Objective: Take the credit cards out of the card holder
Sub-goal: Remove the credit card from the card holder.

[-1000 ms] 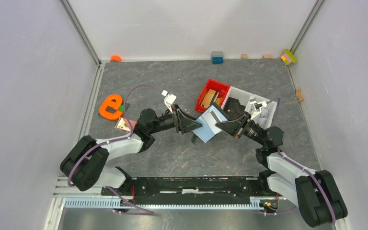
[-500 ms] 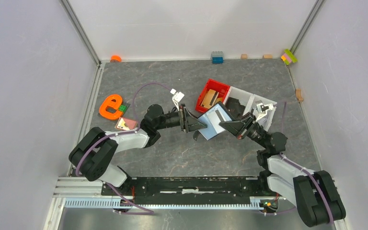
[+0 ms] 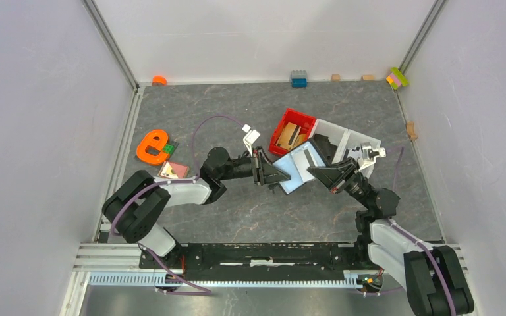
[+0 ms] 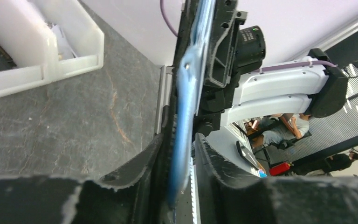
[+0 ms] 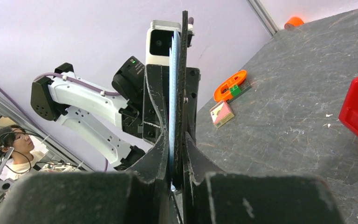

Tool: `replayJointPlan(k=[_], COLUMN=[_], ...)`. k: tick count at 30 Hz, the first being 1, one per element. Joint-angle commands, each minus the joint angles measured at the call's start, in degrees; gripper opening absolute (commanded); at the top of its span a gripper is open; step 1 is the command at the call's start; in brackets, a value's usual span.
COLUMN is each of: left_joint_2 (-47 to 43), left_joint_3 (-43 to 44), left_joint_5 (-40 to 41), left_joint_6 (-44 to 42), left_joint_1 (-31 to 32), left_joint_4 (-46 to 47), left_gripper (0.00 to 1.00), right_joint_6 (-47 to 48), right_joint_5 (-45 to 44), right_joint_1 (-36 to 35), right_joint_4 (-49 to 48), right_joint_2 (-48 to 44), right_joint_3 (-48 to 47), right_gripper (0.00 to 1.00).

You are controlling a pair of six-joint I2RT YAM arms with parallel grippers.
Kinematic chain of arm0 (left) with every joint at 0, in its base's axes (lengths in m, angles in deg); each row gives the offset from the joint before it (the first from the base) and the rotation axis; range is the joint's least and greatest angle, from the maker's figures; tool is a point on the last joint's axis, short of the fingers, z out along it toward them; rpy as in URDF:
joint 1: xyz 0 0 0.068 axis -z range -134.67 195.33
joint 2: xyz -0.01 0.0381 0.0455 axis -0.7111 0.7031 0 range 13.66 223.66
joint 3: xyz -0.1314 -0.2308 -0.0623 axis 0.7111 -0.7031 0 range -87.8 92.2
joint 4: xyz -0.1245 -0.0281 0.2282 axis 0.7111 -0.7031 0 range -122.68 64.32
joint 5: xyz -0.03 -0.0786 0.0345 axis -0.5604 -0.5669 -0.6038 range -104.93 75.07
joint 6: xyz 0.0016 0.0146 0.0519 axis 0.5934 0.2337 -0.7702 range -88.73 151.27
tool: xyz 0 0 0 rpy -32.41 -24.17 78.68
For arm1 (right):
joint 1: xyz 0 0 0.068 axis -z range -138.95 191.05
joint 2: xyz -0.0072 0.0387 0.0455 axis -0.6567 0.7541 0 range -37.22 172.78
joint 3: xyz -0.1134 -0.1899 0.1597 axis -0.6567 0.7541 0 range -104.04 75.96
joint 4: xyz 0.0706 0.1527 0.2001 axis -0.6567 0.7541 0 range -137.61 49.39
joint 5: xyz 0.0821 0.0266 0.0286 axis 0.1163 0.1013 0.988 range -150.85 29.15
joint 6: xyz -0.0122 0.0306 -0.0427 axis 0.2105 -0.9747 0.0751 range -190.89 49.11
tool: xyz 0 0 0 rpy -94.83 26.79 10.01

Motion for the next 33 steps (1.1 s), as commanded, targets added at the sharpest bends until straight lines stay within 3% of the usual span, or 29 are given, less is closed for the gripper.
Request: replayJointPlan(k=[1, 12, 15, 17, 20, 22, 26, 29, 33], left_joint_2=[-2.9, -5.1, -5.9, -7.6, -9.3, -7.9, -5.4, -6.6, -9.8], left_joint_3=[-0.9, -0.9, -0.6, -0.1, 2.9, 4.6, 6.1, 6.0, 7.6], left_joint_5=[-0.5, 1.5, 1.9, 3.4, 4.9, 3.0, 0.7, 1.6, 5.6], left_joint_6=[0.8, 0.6, -0.3, -3.1, -8.8, -9.1, -8.0, -9.6, -15.4], left_joint_1=[0.3, -3.9, -5.3, -5.5, -5.2, -4.5, -3.3, -3.2, -2.5], left_joint_4=[5.7, -2.2, -5.6, -10.4, -23.7, -24.7, -23.7, -25.2, -35.0], left_gripper=[0.29, 0.04, 0.02, 0.02, 0.02, 0.02, 0.02, 0.02, 0.02], right_joint_6=[0.8, 9.8, 11.4, 12.7, 14.0, 15.6, 22.5, 26.3, 29.3], right_joint_5=[-2.0, -1.2, -1.0, -0.3, 0.7, 2.0, 3.4, 3.6, 3.9], right_joint_1=[0.4, 0.3, 0.3, 0.3, 0.3, 0.3, 0.3, 0.3, 0.3], right_joint_4=[-3.2, 11.6, 14.1, 16.2, 16.7, 18.8, 29.9, 36.8, 40.9], right_joint_2=[-1.3, -4.1, -4.2, -4.1, -4.1, -4.4, -5.4, -4.8, -5.2], right_joint_3=[-0.1, -3.5, -4.3, -5.0, -5.8, -7.3, -11.5, -14.2, -15.9], right_gripper=[0.0, 0.04, 0.07, 0.17, 0.44, 0.55, 0.64, 0.64, 0.64])
